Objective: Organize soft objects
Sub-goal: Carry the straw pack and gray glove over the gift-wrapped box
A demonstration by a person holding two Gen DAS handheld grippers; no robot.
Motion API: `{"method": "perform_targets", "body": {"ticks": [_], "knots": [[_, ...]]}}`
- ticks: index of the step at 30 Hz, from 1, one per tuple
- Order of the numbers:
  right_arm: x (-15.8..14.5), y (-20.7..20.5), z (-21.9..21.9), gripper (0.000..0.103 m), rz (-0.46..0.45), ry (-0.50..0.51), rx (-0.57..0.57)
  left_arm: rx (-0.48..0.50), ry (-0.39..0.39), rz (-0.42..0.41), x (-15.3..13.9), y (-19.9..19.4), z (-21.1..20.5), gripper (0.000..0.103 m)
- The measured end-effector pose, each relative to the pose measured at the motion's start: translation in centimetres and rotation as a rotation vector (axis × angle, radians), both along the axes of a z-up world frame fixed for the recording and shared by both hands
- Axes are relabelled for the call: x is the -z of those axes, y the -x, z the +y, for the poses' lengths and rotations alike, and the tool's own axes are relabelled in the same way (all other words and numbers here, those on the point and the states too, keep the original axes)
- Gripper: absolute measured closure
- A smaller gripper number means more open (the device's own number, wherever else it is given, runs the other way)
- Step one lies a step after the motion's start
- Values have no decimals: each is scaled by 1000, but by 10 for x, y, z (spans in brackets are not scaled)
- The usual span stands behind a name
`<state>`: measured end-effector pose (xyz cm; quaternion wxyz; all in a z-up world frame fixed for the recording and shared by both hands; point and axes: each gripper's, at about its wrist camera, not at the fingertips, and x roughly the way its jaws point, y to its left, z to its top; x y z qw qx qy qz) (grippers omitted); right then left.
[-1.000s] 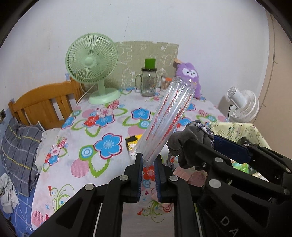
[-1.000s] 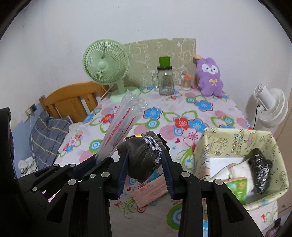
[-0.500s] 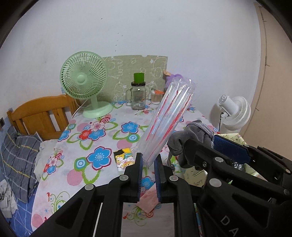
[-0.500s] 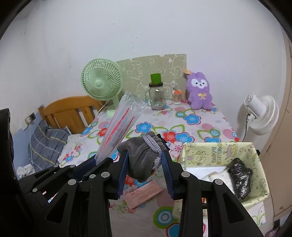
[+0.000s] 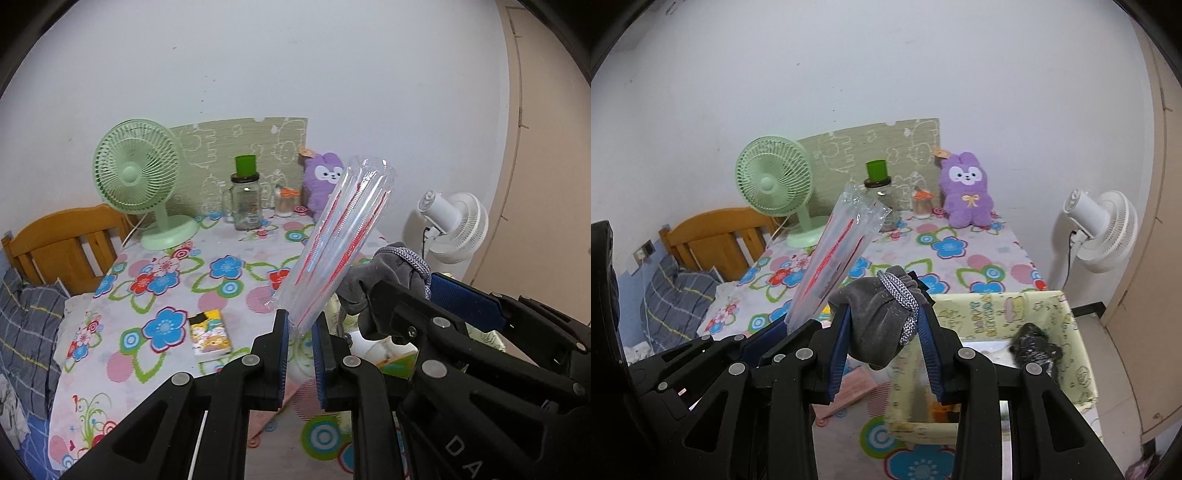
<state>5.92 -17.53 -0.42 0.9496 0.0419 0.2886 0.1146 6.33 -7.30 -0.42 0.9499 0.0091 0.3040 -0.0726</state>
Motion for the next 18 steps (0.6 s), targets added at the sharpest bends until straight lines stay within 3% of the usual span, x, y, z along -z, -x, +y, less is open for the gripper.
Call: {"method": "perform_targets", "body": {"ticks": [18], "knots": [[9,-6,-56,63,13,5,62,66,6,39,12,-12,-52,93]]}}
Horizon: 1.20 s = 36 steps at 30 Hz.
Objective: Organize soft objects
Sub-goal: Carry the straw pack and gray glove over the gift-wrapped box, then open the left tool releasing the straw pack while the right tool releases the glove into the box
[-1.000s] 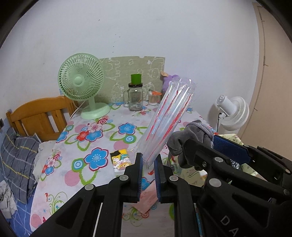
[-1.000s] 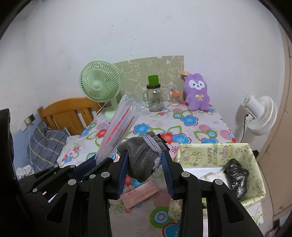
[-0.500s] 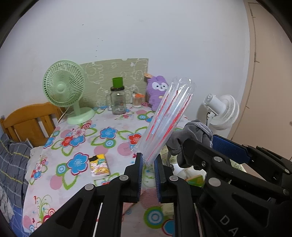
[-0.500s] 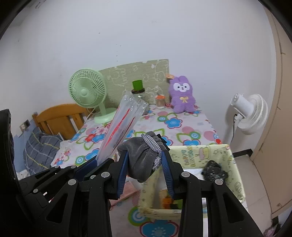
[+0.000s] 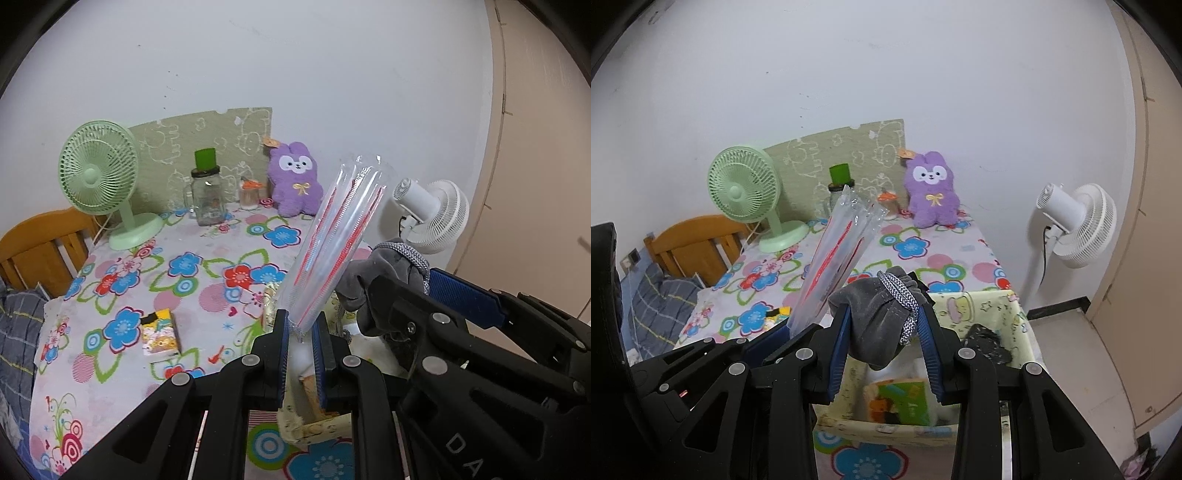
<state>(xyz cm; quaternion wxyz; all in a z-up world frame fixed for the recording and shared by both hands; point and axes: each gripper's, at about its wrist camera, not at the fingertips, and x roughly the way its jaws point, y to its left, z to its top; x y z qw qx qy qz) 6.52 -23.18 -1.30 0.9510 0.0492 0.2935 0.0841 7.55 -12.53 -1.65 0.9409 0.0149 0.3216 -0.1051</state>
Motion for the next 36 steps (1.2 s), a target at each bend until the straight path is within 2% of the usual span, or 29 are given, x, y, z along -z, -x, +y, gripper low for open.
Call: {"method": "perform_targets", "body": {"ticks": [10,18,21,22,23,25,28,36], "knots": [[22,-11,-21,63,51,7,27,34,-16,70,22,-12,-23,93],[46,-23,-34,63,112,-3,55,51,-89,121,42,-15,-36,92],[52,-26,-36,63,132,-7,58,48,-100,141,48,-17,-36,85],[55,-27,-36,63,138,-9,57,43,-104,143,49,-17,-35,72],[56,-28,-36,63,142,-11,55,40,-106,142,49,-17,-35,64],[59,-30,-35,63,151,-13,51,44,-106,141,48,-17,-36,59],[62,-33,-36,64,160,-18,49,42,-108,138,47,-18,-36,39],[66,-43,-35,62,176,-39,36,56,-99,143,47,-28,-37,27]]}}
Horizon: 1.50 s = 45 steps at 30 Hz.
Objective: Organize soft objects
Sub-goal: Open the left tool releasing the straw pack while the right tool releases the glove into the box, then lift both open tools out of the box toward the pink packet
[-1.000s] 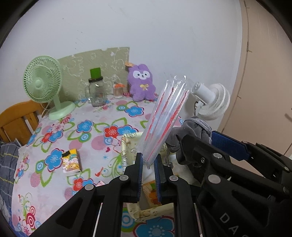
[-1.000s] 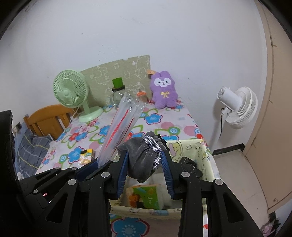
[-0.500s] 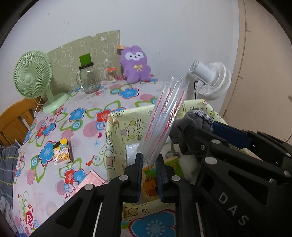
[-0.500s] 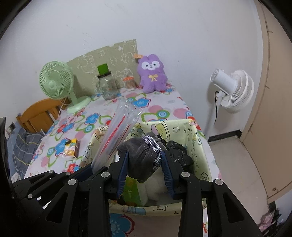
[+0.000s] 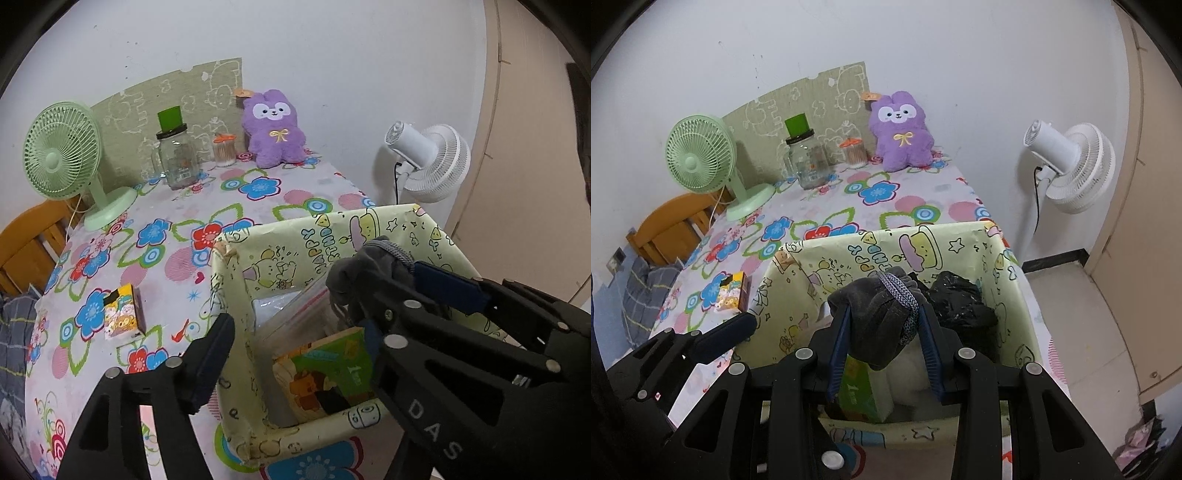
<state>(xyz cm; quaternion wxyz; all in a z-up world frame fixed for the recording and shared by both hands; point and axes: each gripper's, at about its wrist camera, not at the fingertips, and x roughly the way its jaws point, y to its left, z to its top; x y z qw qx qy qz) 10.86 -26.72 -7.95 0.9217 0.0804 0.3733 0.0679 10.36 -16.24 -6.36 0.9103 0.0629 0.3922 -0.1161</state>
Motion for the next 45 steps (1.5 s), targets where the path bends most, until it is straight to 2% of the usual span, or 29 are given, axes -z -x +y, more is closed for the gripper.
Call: {"method": "perform_targets", "body": {"ticks": [5,7,9,13,22,28,45], "knots": [[0,-11,1,58,-2,-3,-5,3,-14,-17,-2,-7,-2,19],[-1,-13,1,36,-6,-1,-5,-4,-17,-20,-3,-9,-1,17],[-3,-13,1,27,-24,3,0,-3,-15,-19,-3,-11,0,17],[-5,-14,1,21,-31,20,8,-2,-16,-16,-4,-13,1,15],[-15,-2,8,9,-49,35,38,3,6,-37,-11,-8,12,4],[-25,10,17,4,-81,42,69,10,17,-59,-19,2,22,2],[-47,36,56,4,-135,97,37,10,40,-119,-36,27,57,2]]}}
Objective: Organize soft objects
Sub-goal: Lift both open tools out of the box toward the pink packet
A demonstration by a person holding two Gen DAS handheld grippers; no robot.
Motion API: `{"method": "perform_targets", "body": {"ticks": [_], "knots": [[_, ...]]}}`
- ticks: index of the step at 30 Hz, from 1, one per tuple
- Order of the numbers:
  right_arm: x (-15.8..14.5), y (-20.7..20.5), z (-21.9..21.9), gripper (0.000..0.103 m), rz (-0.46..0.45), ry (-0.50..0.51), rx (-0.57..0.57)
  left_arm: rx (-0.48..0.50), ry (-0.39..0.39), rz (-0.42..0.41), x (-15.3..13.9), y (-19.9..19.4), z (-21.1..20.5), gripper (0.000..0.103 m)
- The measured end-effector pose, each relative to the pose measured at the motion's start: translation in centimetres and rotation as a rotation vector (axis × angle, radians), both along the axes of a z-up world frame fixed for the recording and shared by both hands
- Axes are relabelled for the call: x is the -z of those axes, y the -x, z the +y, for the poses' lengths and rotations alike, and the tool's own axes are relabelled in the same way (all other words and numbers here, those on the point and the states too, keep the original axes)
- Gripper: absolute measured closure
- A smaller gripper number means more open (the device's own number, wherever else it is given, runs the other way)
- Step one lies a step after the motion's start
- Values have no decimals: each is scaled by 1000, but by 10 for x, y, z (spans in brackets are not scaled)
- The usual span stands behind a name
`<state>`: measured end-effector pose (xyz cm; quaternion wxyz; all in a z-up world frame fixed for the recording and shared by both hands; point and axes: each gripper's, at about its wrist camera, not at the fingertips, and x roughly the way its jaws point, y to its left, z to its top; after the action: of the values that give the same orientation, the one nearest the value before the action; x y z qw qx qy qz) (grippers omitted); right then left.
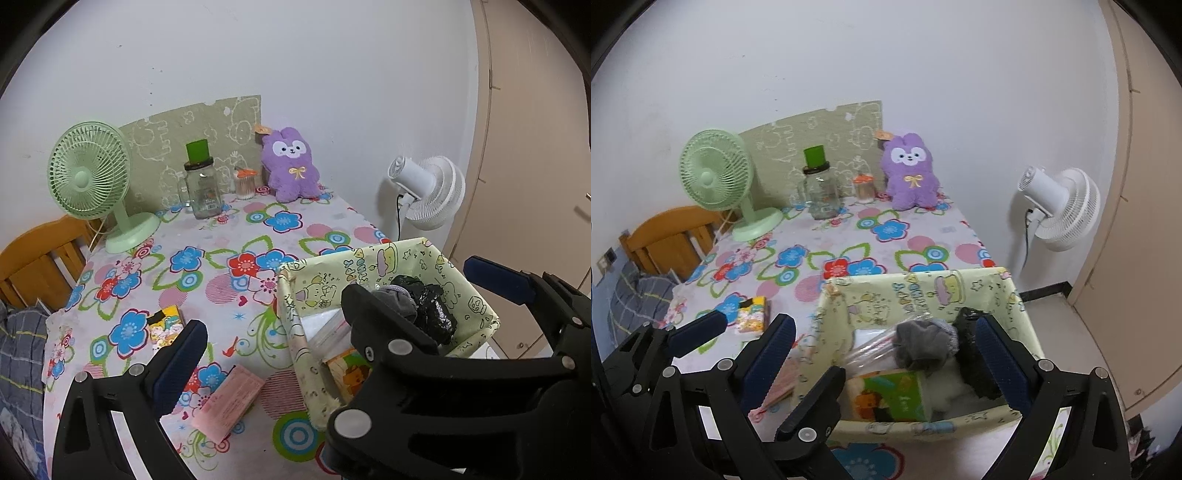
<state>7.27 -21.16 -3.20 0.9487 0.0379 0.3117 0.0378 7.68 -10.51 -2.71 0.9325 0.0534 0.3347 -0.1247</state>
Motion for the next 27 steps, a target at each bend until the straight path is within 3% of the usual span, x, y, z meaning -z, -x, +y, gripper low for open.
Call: {"method": "perform_targets", "body": {"ticks": [15,27], "knots": [[-6,15,43,6,-8,-1,-45,-52,24,-23,-5,15,47,2],[6,15,79,8,13,-3,-78,-100,17,-4,9,19,82,3]]}}
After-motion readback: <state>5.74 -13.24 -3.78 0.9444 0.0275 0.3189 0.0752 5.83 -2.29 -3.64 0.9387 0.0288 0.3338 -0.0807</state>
